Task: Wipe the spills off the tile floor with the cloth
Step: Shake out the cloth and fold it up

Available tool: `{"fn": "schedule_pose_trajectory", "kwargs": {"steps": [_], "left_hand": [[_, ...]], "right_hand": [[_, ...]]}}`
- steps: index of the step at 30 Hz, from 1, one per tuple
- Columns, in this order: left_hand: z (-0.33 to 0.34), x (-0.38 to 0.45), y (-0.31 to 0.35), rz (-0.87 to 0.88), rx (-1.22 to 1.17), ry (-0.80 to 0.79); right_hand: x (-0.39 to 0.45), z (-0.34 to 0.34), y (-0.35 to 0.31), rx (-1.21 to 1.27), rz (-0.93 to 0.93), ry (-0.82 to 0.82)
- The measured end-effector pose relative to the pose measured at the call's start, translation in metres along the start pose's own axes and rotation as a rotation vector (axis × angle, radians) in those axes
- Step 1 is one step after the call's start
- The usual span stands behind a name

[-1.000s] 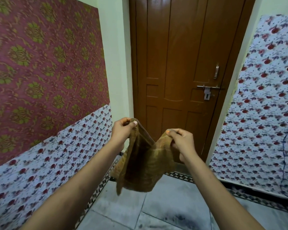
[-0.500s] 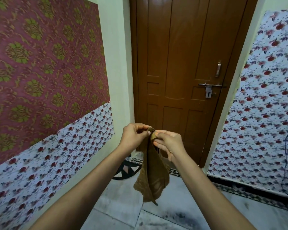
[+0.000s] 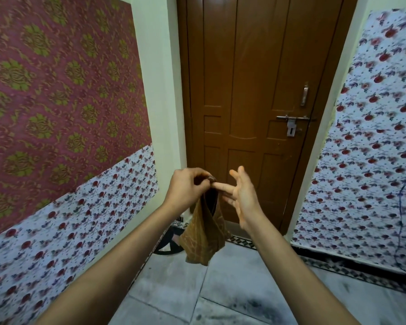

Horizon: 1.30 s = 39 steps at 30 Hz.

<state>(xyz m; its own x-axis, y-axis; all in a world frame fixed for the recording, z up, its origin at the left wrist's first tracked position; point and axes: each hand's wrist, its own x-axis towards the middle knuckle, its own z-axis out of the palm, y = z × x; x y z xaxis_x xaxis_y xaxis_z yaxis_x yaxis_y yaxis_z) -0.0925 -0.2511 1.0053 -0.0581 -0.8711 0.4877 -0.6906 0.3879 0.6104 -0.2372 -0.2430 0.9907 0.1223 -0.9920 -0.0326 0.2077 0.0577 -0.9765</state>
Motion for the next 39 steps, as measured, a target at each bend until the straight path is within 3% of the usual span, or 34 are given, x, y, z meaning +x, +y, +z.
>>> {"fn": "schedule_pose_trajectory", "kwargs": {"steps": [7,12,18,21,25,30,33,39], "left_hand": [[-0.017,0.019,0.011,-0.14,-0.277,0.054],[-0.027,0.016,0.014,-0.269,-0.511,0.076],[-0.039,0.01,0.014,-0.297,-0.544,0.109],[-0.039,0.007,0.017,-0.314,-0.566,0.125],[-0.061,0.009,0.012,-0.373,-0.649,0.278],[-0.077,0.007,0.004,-0.423,-0.656,0.289],[-0.069,0.003,0.012,-0.406,-0.66,0.256],[-0.085,0.005,0.012,-0.398,-0.655,0.32]], "right_hand": [[0.014,-0.001,0.042,-0.476,-0.102,0.058],[0.018,-0.006,0.051,-0.641,-0.148,0.204],[0.015,0.011,0.048,-0.511,-0.189,0.001],[0.017,0.021,0.048,-0.664,-0.236,0.07],[0.019,0.008,0.053,-0.743,-0.216,0.199],[0.015,0.011,0.05,-0.558,-0.278,0.068],[0.013,0.033,0.052,-0.656,-0.277,-0.037],[0.015,0.024,0.064,-0.613,-0.326,0.077]]}}
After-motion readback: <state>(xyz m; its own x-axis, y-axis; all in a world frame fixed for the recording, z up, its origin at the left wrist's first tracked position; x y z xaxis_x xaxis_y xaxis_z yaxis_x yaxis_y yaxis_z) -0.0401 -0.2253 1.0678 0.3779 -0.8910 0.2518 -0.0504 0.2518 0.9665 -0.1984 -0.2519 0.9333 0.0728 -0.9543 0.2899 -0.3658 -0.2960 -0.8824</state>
